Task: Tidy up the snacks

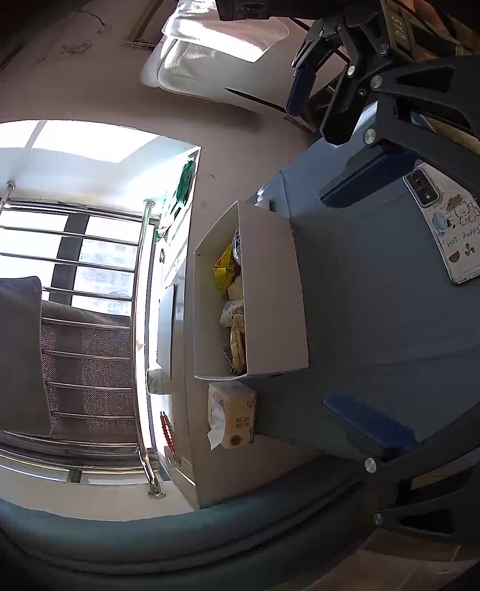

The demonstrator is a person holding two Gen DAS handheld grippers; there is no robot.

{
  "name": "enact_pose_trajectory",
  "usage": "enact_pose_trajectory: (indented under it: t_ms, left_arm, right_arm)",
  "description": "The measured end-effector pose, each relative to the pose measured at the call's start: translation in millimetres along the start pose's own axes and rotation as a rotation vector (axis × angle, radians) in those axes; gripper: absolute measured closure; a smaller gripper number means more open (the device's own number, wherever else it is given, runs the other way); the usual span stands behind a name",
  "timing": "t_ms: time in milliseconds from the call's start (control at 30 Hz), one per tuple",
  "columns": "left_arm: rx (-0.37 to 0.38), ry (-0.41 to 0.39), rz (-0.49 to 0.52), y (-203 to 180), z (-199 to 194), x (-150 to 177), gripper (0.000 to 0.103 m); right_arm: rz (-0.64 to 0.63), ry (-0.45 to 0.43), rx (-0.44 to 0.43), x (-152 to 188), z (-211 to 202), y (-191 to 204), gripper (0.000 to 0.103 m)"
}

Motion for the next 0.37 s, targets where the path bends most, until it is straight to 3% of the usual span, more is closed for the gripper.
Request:
enact_pose_trajectory:
  t_ms: [367]
  left_arm:
    - [0.005,-0.002,0.016,-4.2,-1.7,1.5,0.000]
  right_arm:
    - [0.004,-0.003,0.001,0.7,-1.4,-1.4,0.000]
Point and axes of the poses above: each gripper's, at about its wrist camera, not at the fingertips, and z roughly the way its jaws point, y to its left, x to its underside, the point moved 7 cm from there along z, roughly the way its jaws point, and after that the axes turned 7 degrees about y, right-handed, at the moved point
